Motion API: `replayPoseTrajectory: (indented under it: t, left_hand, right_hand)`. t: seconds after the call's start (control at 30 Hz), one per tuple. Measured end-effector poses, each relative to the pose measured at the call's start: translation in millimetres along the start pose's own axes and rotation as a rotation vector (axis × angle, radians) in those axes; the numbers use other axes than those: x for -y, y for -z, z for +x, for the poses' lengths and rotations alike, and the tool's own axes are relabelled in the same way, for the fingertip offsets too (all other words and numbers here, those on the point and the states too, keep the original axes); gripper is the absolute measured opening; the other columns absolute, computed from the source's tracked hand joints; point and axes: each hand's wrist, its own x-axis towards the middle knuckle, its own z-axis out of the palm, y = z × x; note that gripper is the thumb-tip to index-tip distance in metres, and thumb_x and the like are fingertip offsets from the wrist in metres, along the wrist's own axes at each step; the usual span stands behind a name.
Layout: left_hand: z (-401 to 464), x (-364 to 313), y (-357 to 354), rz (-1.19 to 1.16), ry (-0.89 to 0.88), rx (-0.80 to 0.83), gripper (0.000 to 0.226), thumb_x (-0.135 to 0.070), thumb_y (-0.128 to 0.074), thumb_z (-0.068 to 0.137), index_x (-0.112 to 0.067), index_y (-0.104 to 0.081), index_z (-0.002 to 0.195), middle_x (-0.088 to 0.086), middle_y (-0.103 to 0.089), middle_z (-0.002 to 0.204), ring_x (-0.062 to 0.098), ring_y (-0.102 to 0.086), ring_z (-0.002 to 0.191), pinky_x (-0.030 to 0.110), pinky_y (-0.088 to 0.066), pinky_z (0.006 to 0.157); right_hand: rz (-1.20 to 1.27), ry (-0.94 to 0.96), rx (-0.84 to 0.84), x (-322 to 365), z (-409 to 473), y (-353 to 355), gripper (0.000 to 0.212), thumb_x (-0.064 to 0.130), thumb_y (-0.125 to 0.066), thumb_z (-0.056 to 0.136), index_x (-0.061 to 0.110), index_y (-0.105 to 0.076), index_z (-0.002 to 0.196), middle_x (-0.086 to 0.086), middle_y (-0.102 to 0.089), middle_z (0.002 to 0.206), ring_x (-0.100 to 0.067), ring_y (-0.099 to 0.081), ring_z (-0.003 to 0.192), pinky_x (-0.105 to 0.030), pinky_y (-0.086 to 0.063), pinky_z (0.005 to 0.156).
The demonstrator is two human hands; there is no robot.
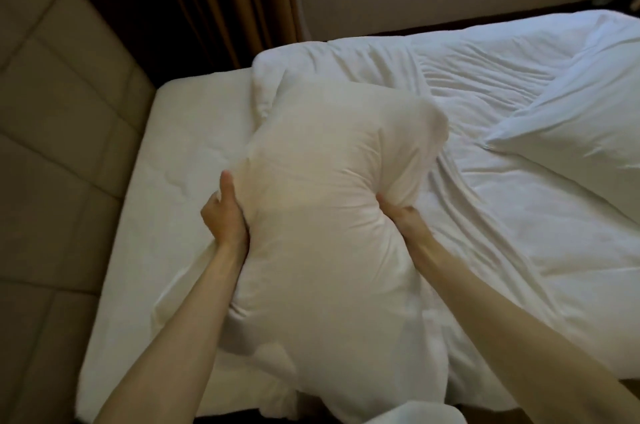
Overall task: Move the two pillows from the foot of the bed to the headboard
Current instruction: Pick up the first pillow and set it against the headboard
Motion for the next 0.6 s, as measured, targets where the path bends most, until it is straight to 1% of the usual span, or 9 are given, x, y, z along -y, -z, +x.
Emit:
replayPoseTrajectory:
  t: [0.07,0.13,0.17,0.23,0.3,0.37,0.43,0.5,0.6]
  left_hand:
    - [18.6,-0.9,50.9,0.030,-0.037,0.053,0.047,-0.062,-0.065,0.074,-0.017,-0.057,0.062,-0.005,-0.061,0.064,0.015,-0.056,0.063,0.029,-0.045,0.063]
    - [34.0,-1.9,86.5,0.070,-0.034,0.117,0.051,-0.060,-0.066,0.074,-0.011,-0.064,0.087,0.001,-0.067,0.083,0.016,-0.063,0.075,0.028,-0.049,0.064]
    - [43.6,-4.6,107.1,0.096,-0.028,0.140,0.050,-0.059,-0.066,0.075,-0.011,-0.064,0.092,0.001,-0.067,0.086,0.016,-0.063,0.076,0.027,-0.048,0.062]
    - [57.9,-4.2,135.0,0.125,-0.011,0.190,0.040,-0.052,-0.068,0.077,-0.014,-0.066,0.087,-0.001,-0.069,0.080,0.013,-0.063,0.070,0.027,-0.050,0.059]
    - [71.8,-3.0,160.6,0.120,0.003,0.208,0.029,-0.046,-0.069,0.078,-0.017,-0.069,0.076,-0.007,-0.071,0.066,0.006,-0.063,0.058,0.019,-0.049,0.049]
    - [81.3,-1.4,176.7,0.119,0.030,0.198,0.023,-0.039,-0.069,0.080,-0.018,-0.071,0.071,-0.007,-0.068,0.060,0.007,-0.060,0.053,0.016,-0.045,0.044]
    - [89.7,0.9,188.9,0.100,0.066,0.199,0.025,-0.035,-0.066,0.082,-0.012,-0.070,0.071,0.003,-0.065,0.066,0.015,-0.057,0.058,0.023,-0.045,0.052]
    - [95.4,1.7,195.2,0.081,0.076,0.202,0.027,-0.034,-0.064,0.081,-0.008,-0.063,0.073,0.012,-0.055,0.070,0.021,-0.049,0.062,0.031,-0.038,0.058]
    - [103.6,-0.8,195.9,0.054,0.060,0.184,0.020,-0.035,-0.060,0.081,-0.016,-0.057,0.078,0.010,-0.049,0.075,0.022,-0.042,0.067,0.034,-0.032,0.062]
  right_hand:
    - [0.003,0.014,0.041,-5.0,-15.1,-40.9,0.037,0.033,-0.077,0.079,0.008,-0.069,0.106,0.001,-0.076,0.096,-0.003,-0.072,0.071,-0.014,-0.052,0.049]
    - [-0.003,0.022,0.071,-3.7,-23.8,-69.9,0.034,0.024,-0.076,0.079,0.006,-0.067,0.107,0.003,-0.077,0.091,-0.005,-0.073,0.071,-0.015,-0.053,0.049]
    - [-0.012,0.027,0.093,-3.3,-27.2,-88.6,0.032,0.021,-0.076,0.080,0.006,-0.067,0.106,0.003,-0.077,0.089,-0.006,-0.074,0.072,-0.016,-0.054,0.050]
    - [-0.032,0.032,0.135,-1.3,-29.9,-114.0,0.028,0.016,-0.075,0.080,0.005,-0.069,0.106,0.001,-0.078,0.091,-0.010,-0.074,0.077,-0.018,-0.055,0.053]
    - [-0.051,0.041,0.177,-0.2,-31.5,-139.3,0.018,0.013,-0.074,0.080,0.010,-0.069,0.097,0.007,-0.078,0.079,-0.006,-0.073,0.068,-0.015,-0.053,0.049]
    - [-0.061,0.041,0.200,0.2,-29.8,-157.4,0.020,0.015,-0.075,0.079,0.013,-0.066,0.096,0.007,-0.078,0.076,-0.004,-0.073,0.064,-0.015,-0.052,0.046]
    - [-0.100,0.046,0.209,-1.9,-26.3,-172.1,0.034,0.019,-0.078,0.076,0.008,-0.065,0.106,-0.001,-0.077,0.092,-0.009,-0.074,0.072,-0.018,-0.054,0.051]
    - [-0.100,0.052,0.216,-5.5,-20.4,-179.4,0.047,0.022,-0.079,0.075,0.006,-0.063,0.116,-0.006,-0.074,0.107,-0.018,-0.074,0.086,-0.024,-0.057,0.061]
    - [-0.080,0.070,0.252,-5.7,-10.6,-184.5,0.042,0.020,-0.079,0.076,0.010,-0.066,0.114,-0.005,-0.075,0.105,-0.017,-0.074,0.086,-0.024,-0.057,0.059]
